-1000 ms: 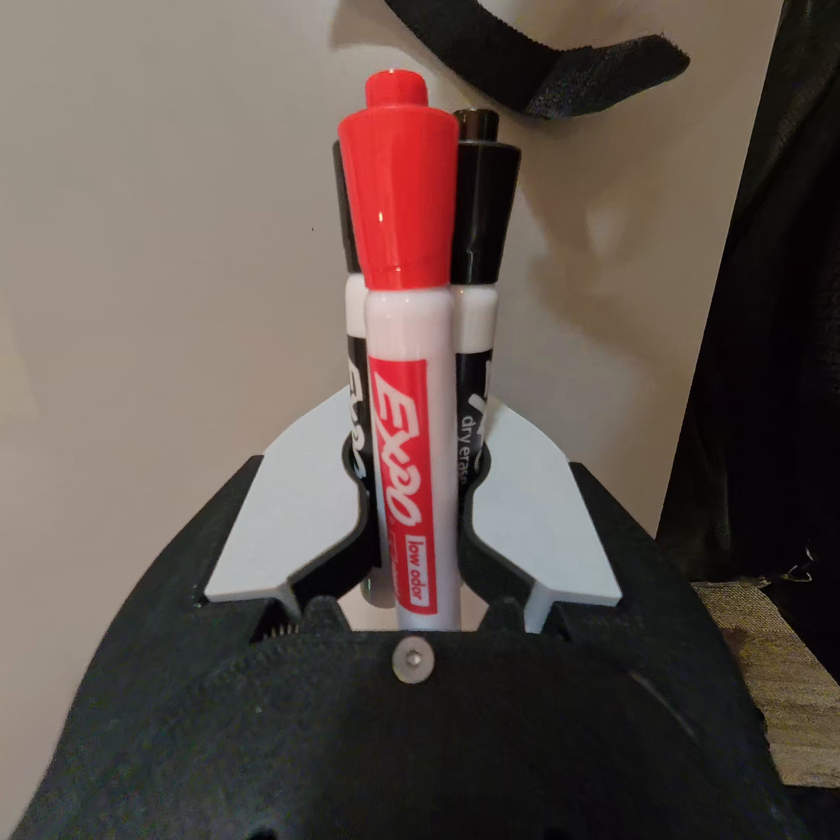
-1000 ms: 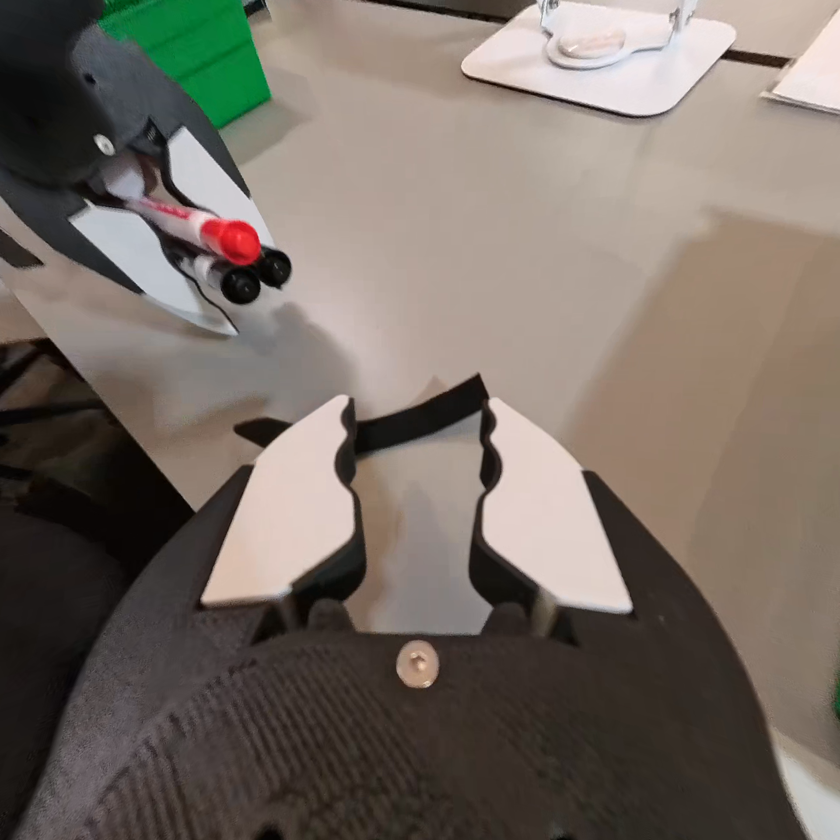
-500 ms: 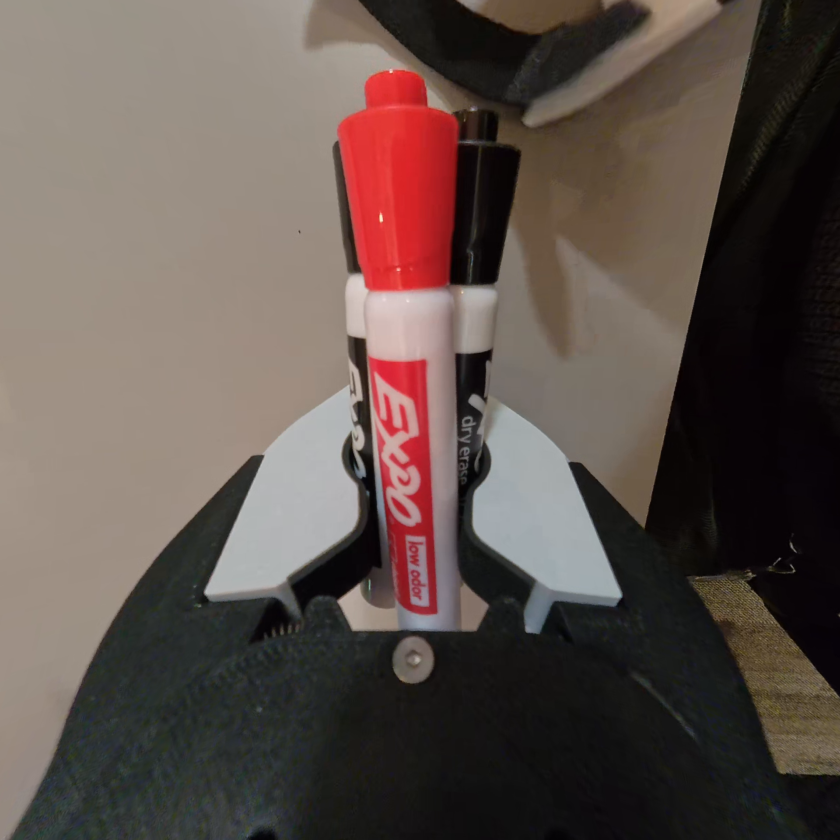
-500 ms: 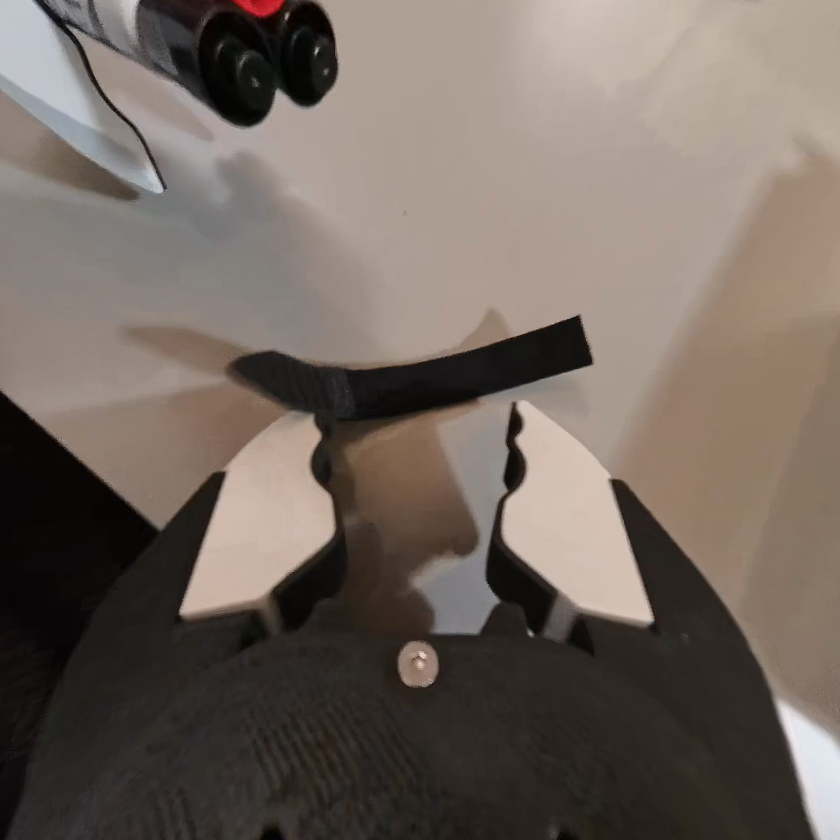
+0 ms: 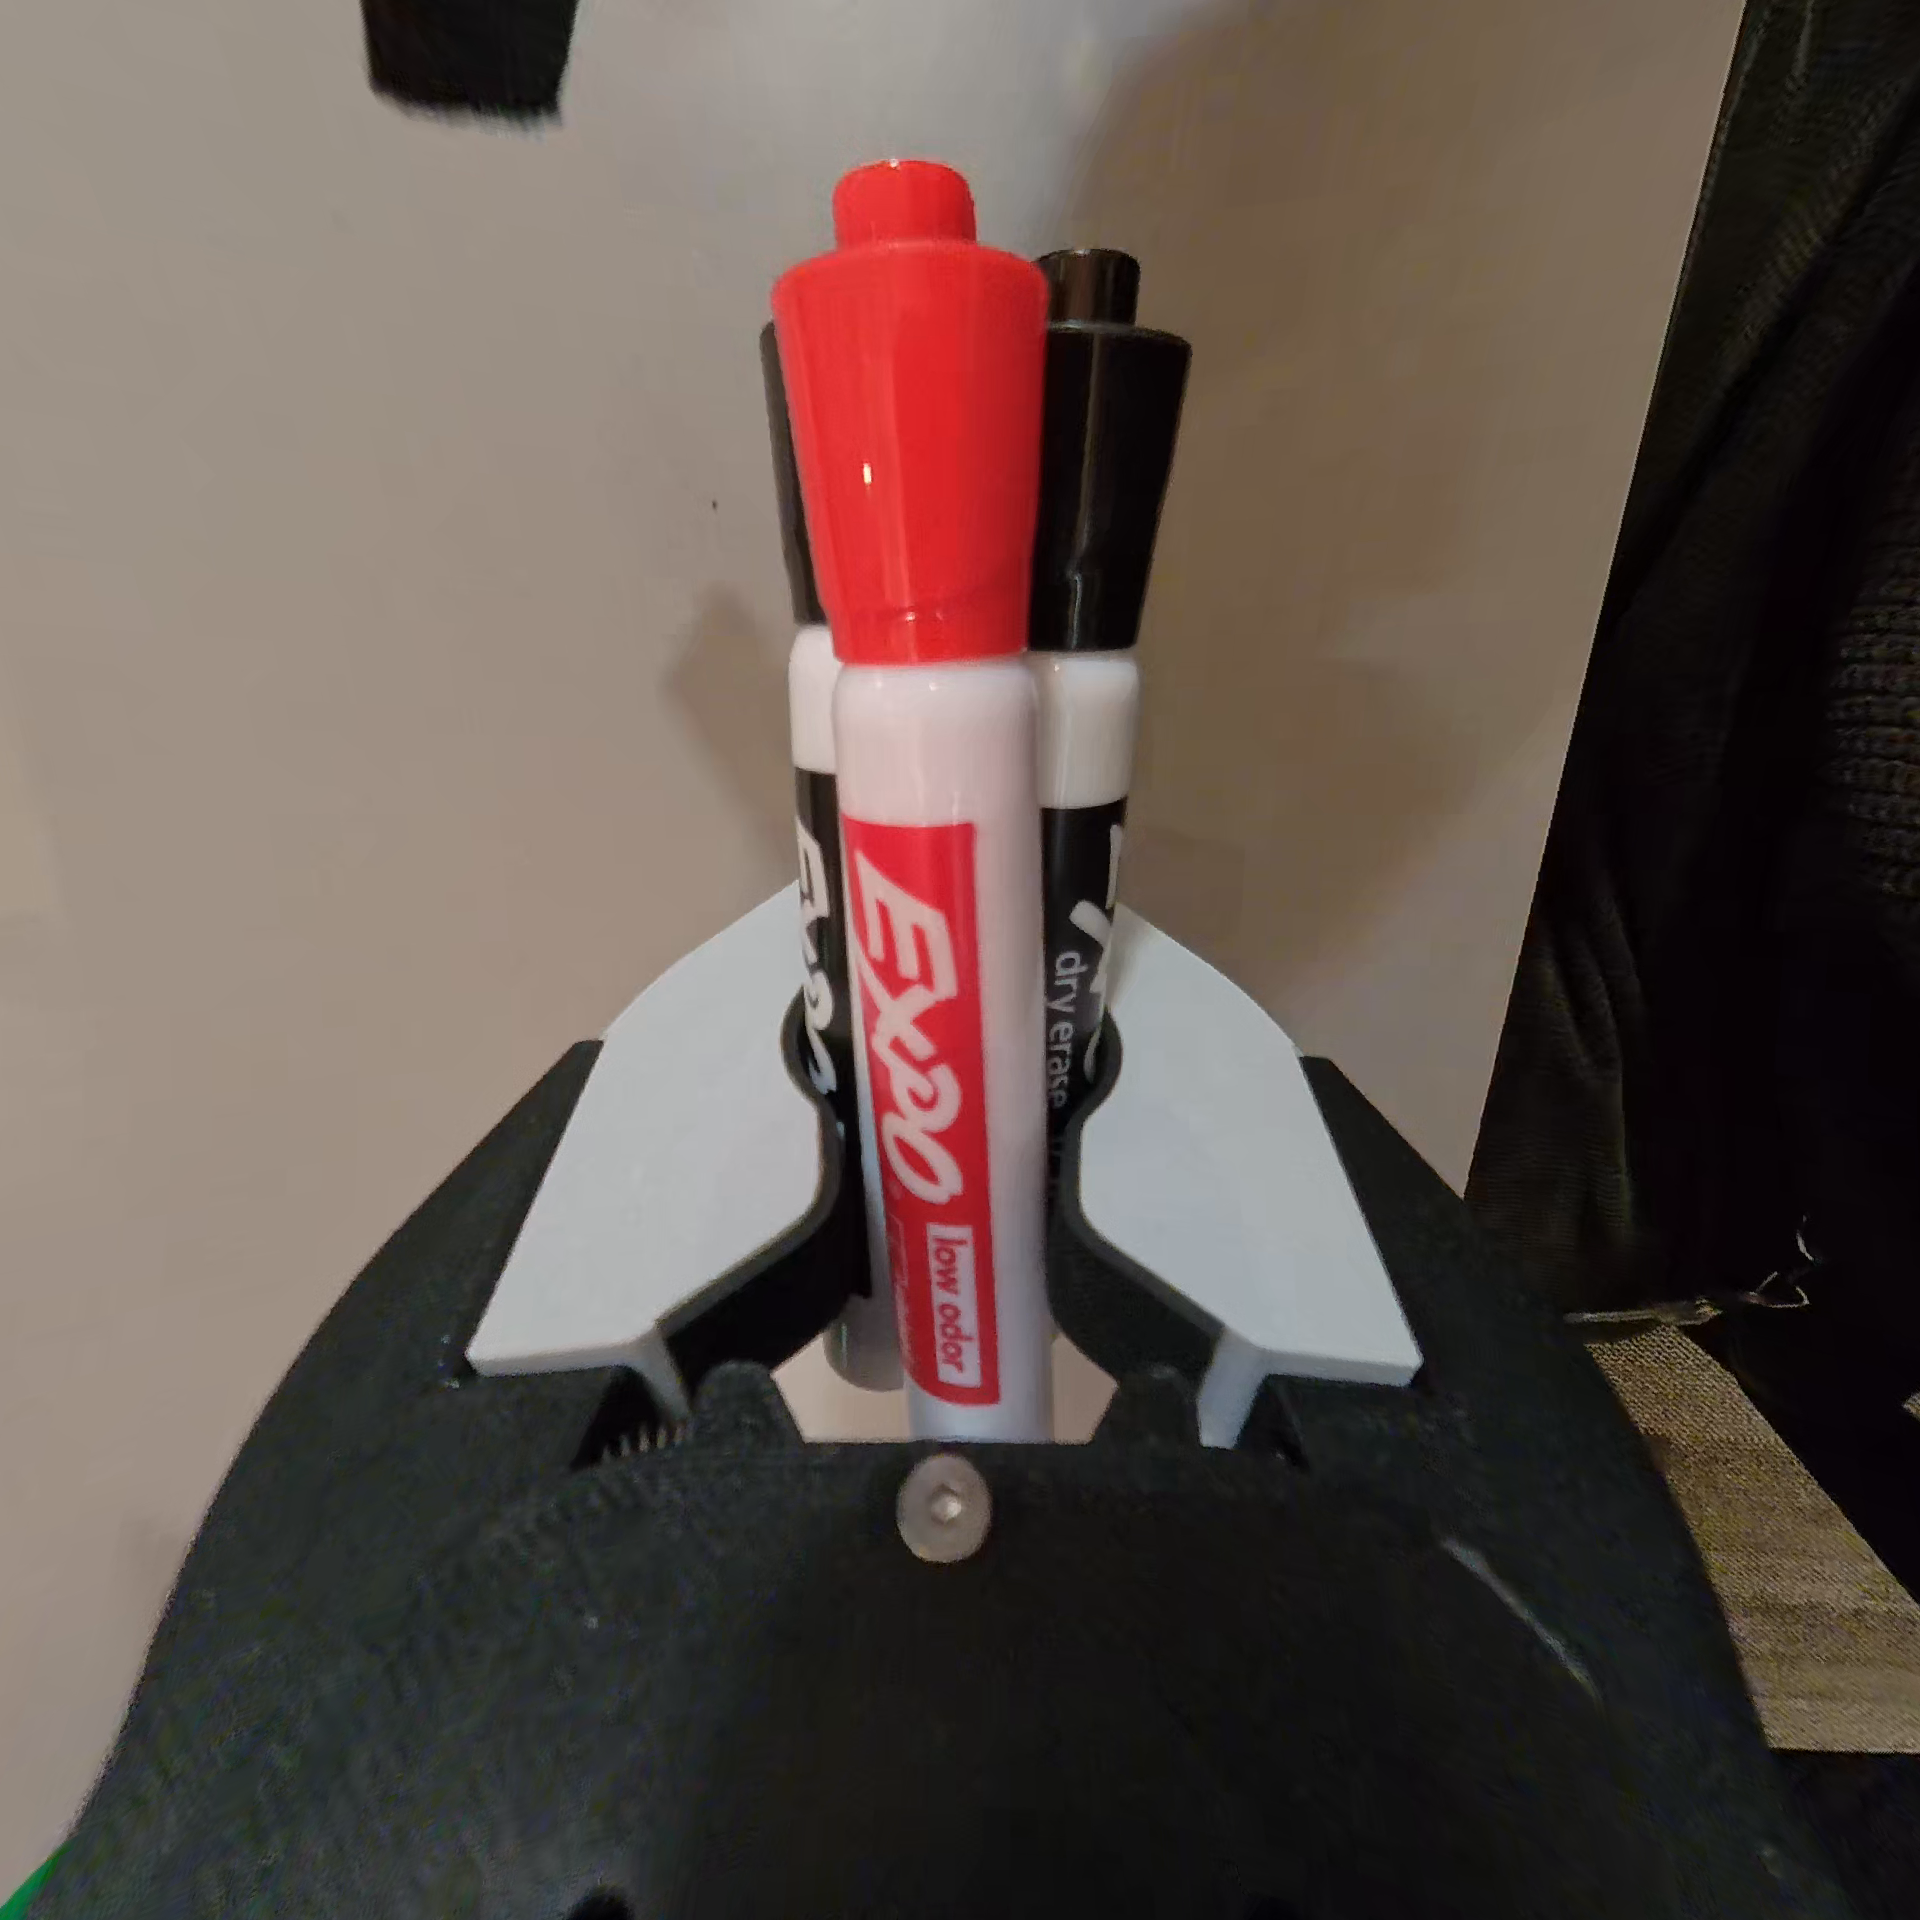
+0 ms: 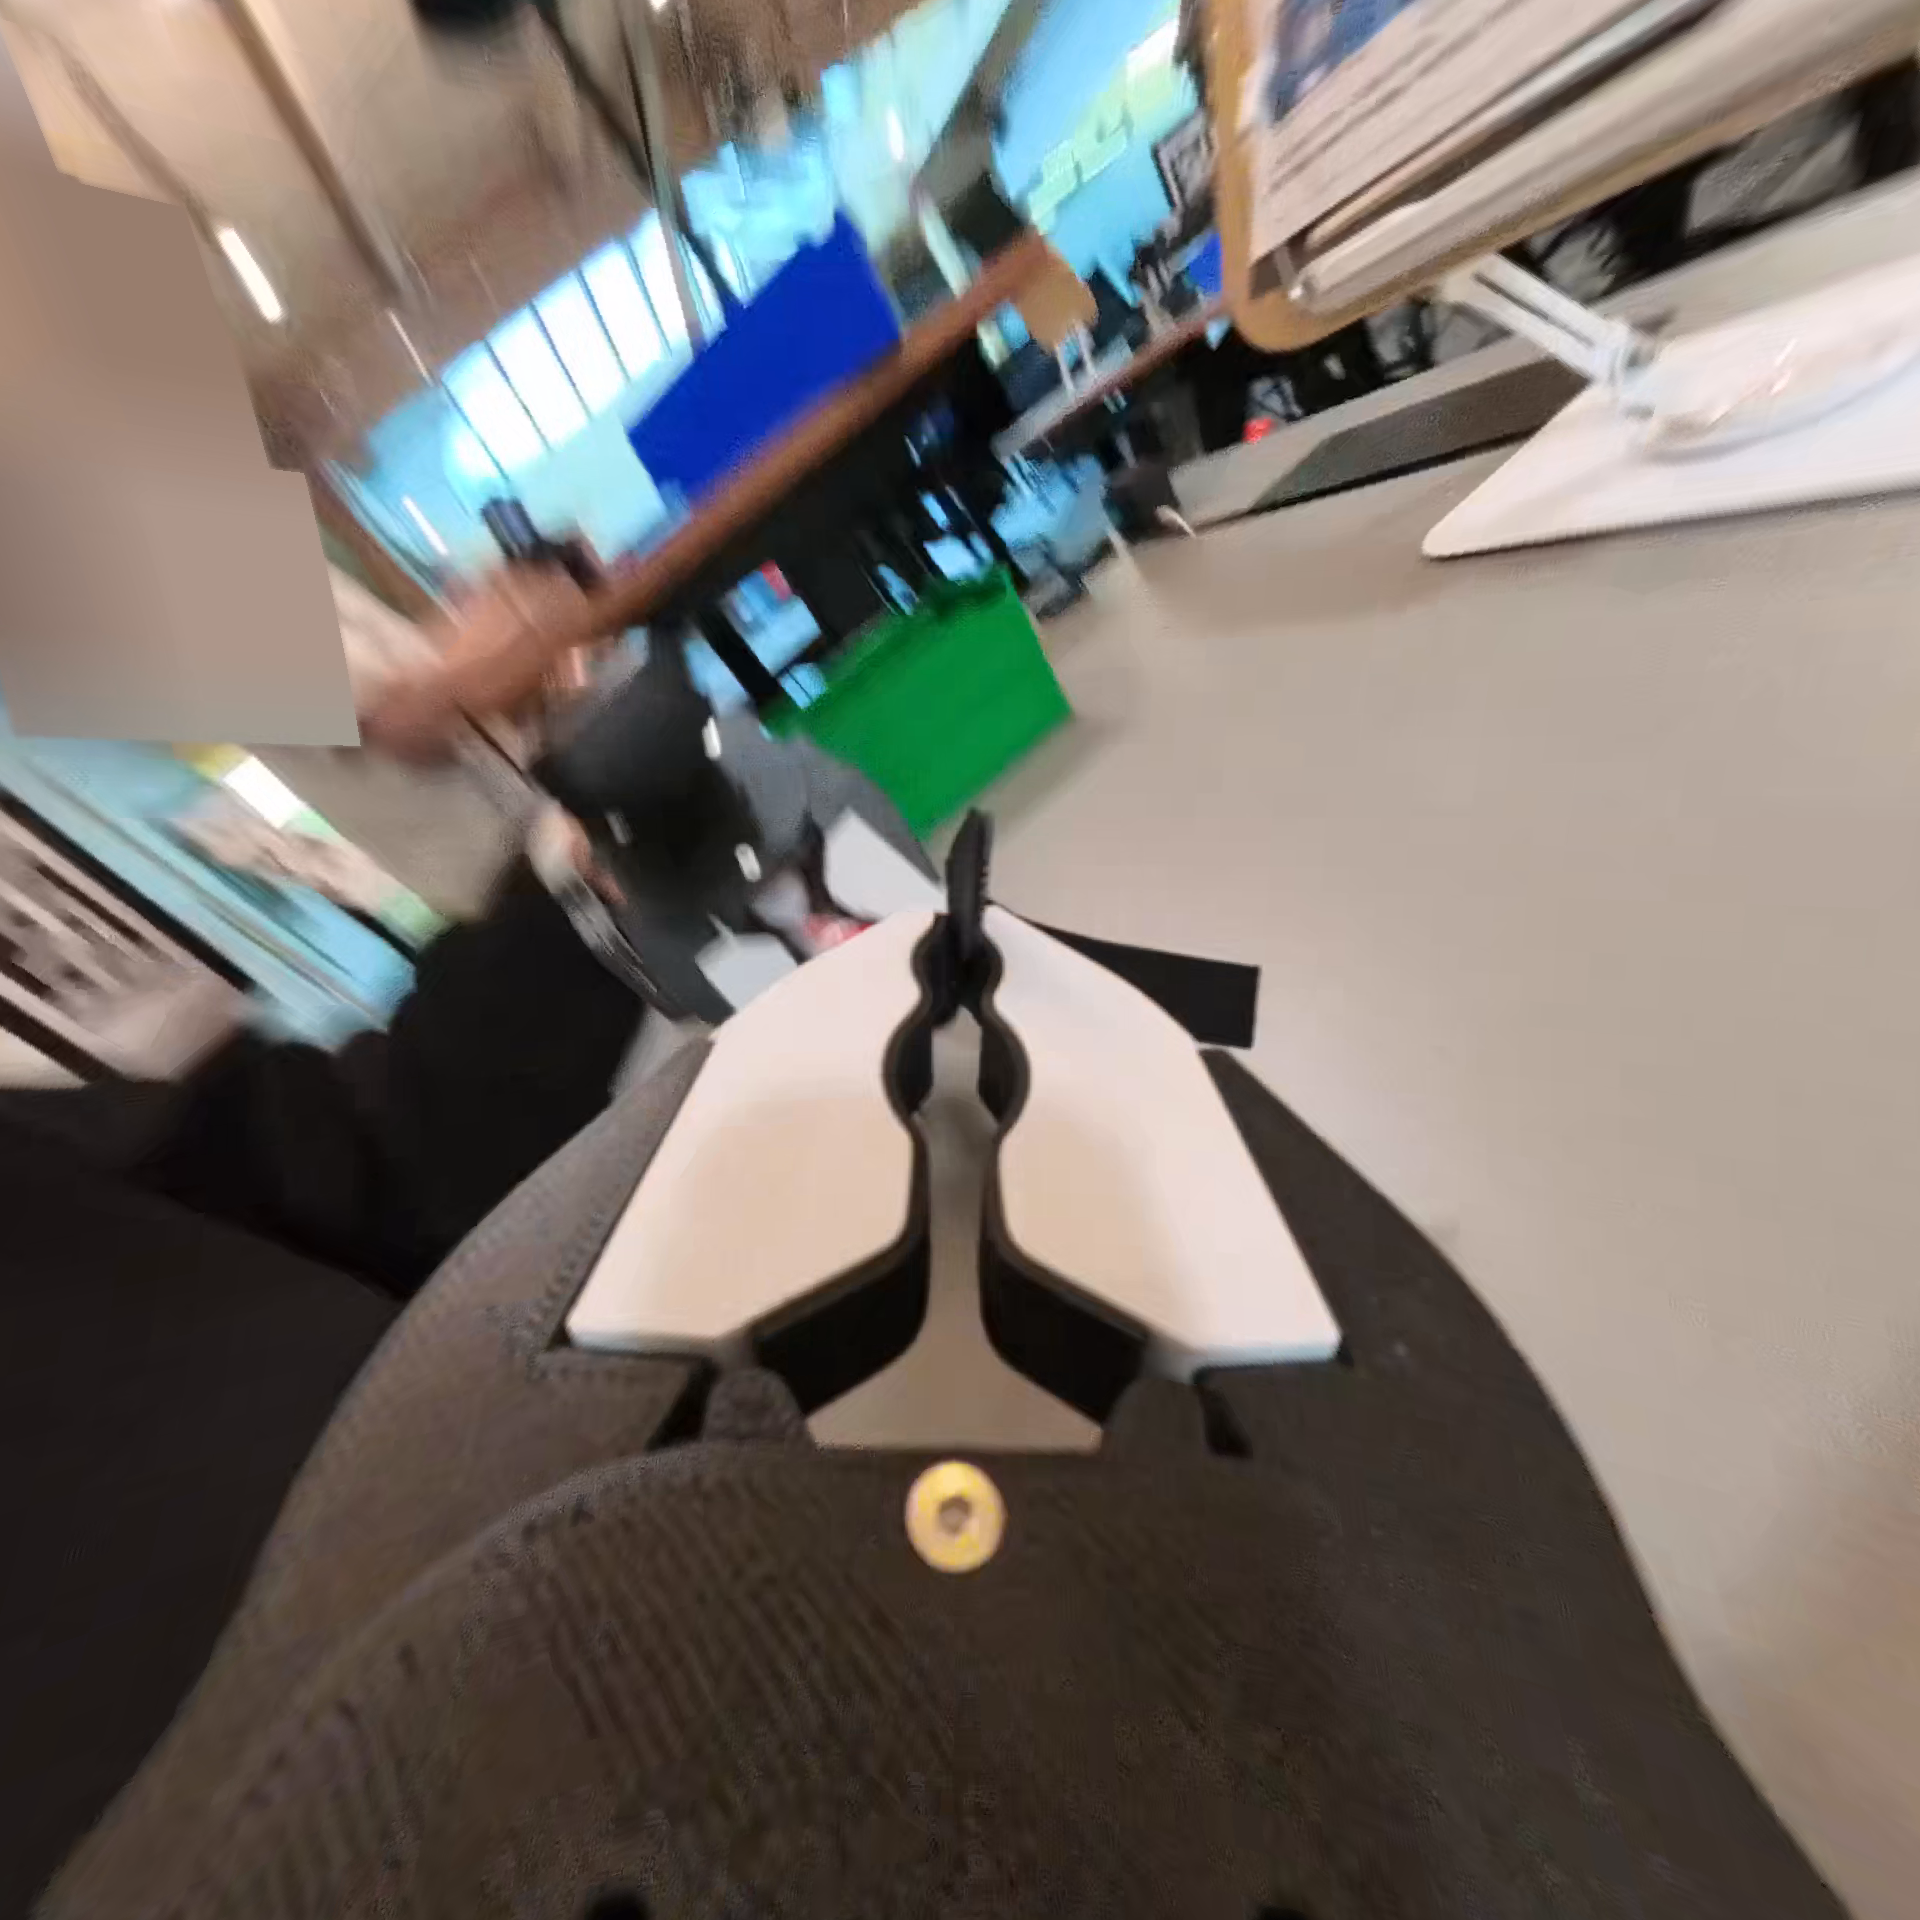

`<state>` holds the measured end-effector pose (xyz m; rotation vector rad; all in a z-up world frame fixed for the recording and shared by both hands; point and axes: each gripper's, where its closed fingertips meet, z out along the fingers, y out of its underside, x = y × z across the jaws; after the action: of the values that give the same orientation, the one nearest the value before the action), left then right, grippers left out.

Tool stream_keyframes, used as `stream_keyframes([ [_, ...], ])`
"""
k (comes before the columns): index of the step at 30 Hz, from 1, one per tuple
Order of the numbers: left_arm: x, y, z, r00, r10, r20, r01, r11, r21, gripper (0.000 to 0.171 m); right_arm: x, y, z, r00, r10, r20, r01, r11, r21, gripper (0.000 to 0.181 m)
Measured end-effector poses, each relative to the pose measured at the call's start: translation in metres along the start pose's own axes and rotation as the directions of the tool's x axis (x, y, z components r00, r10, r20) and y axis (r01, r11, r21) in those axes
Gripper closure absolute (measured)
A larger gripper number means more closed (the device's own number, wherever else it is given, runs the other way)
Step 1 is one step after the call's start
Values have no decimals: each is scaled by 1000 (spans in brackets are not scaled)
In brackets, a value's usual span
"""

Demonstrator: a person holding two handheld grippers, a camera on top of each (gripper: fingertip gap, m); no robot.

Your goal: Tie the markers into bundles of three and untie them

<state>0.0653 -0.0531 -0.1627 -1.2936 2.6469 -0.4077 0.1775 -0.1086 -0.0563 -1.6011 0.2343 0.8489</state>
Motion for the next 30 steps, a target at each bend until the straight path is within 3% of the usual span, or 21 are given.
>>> stream_keyframes([
  [2,0,0,0,1000,-1,-1,1,1000,-4,128,34,-4,-12,957,287,-38,-285,957,62,178],
  [4,1,1,1,1000,-1,-4,1,1000,-6,128,68,16,-25,914,365,-180,-368,930,18,170],
  [5,1,1,2,1000,-1,-6,1,1000,-7,128,81,26,-31,901,340,-269,-360,933,-27,152],
  [6,1,1,2,1000,-1,-8,1,1000,-8,128,87,29,-37,898,288,-334,-326,943,-62,142],
  [10,2,1,4,1000,-2,-15,2,1000,-12,128,94,20,-53,856,-31,-516,-84,976,-199,132],
  [14,2,2,5,1000,-3,-19,3,1000,-13,128,102,10,-83,653,-354,-669,121,921,-370,125],
  [18,2,3,4,1000,-6,-19,6,1000,-11,128,88,-1,-92,604,-505,-617,262,857,-444,128],
  [22,2,3,4,1000,-5,-21,5,1000,-10,128,82,-7,-114,477,-625,-618,326,779,-536,132],
  [24,2,3,4,1000,-6,-25,6,1000,-7,128,78,-3,-121,453,-648,-612,333,760,-558,132],
  [26,2,4,5,1000,-9,-27,9,1000,-9,128,81,13,-128,466,-647,-604,269,754,-599,131],
  [30,2,5,7,999,-13,-31,13,1000,-14,128,88,62,-142,573,-593,-566,96,734,-672,132],
])
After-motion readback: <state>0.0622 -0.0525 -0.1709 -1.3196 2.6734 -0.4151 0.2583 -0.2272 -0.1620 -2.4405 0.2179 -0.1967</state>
